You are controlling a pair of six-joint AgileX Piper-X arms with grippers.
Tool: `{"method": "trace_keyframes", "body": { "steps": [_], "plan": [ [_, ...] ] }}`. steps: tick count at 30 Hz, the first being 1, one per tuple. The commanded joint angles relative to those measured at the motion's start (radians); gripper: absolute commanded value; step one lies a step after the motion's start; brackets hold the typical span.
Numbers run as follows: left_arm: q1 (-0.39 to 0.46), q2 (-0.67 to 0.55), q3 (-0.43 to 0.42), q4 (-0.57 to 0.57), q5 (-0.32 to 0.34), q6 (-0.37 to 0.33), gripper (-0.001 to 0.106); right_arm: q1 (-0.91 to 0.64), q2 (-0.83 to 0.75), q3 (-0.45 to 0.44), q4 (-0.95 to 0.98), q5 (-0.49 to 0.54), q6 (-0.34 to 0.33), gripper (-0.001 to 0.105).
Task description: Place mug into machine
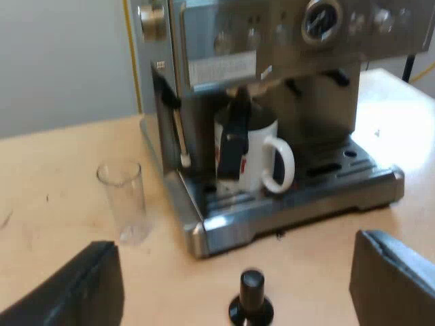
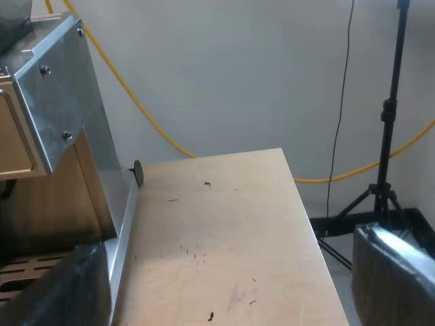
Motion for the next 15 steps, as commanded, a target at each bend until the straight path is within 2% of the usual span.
{"method": "trace_keyframes", "body": {
  "steps": [1,6,8,15],
  "plan": [
    [0.001,-0.141,-0.004,0.016,-0.032,-0.005,0.070,-0.004,-0.041,-0.003,-0.006,0.000,-0.010,0.072],
    [0.001,-0.141,0.055,-0.041,-0.152,-0.005,0.070,-0.004,-0.041,0.023,-0.008,0.000,-0.010,0.072],
    [0.001,-0.139,0.090,-0.063,-0.174,-0.003,0.070,-0.004,-0.041,0.039,-0.008,0.000,-0.010,0.072],
    [0.001,-0.139,0.243,-0.145,-0.174,0.003,0.070,-0.004,-0.041,0.132,-0.008,0.000,-0.010,0.072]
  ]
}}
